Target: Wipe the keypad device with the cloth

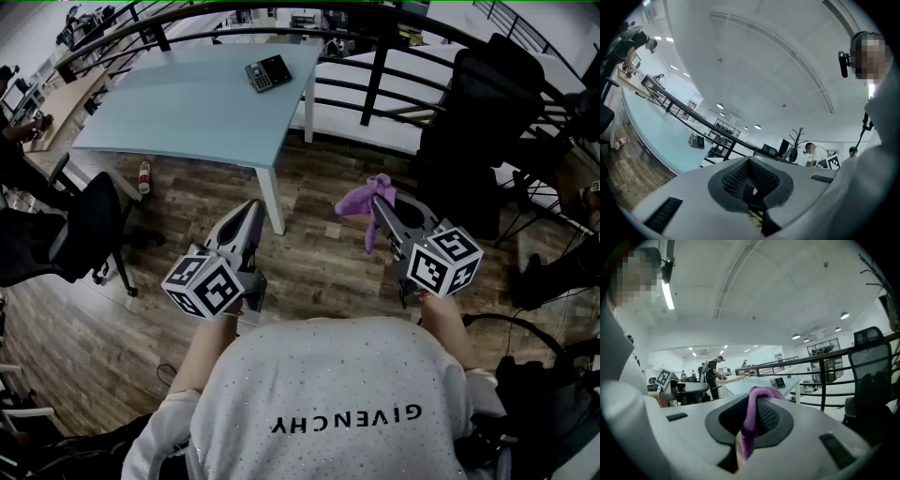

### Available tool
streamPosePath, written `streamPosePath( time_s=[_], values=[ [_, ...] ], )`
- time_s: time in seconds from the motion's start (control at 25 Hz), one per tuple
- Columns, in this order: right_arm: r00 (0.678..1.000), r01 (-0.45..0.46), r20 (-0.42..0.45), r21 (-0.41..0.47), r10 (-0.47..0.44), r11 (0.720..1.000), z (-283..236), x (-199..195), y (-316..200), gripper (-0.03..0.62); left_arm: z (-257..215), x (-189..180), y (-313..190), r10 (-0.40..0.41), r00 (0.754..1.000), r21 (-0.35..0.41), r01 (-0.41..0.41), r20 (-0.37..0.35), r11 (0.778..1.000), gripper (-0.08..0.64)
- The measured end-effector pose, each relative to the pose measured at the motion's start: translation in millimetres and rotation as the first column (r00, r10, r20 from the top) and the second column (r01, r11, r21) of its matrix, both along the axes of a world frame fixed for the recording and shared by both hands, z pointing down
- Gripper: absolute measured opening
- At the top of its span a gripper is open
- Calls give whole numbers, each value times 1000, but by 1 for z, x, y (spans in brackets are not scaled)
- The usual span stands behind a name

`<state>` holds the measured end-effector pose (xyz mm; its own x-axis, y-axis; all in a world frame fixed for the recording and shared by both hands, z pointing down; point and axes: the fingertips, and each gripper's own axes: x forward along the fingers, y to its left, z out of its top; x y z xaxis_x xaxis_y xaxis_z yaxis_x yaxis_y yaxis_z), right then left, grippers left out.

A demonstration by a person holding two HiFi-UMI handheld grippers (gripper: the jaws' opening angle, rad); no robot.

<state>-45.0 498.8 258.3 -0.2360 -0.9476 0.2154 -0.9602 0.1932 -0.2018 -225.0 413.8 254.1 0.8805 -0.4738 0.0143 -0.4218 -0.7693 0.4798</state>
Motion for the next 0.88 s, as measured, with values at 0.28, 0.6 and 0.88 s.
streamPosePath(
  time_s=[0.28, 0.6, 0.88],
  values=[
    [1000, -27, -16, 9, 27, 1000, 0, 4, -8, 25, -1, -3, -7, 6, 1000, -5, -6, 5, 1000, 2],
    [997, -50, 56, -8, 50, 999, 12, 23, -19, 25, 14, 7, -17, -8, 999, -39, 9, 32, 999, 2],
    [998, -32, 60, -5, 32, 999, 18, 64, -66, 25, 15, 45, -53, -20, 999, -25, 22, 45, 999, 2]
  ],
)
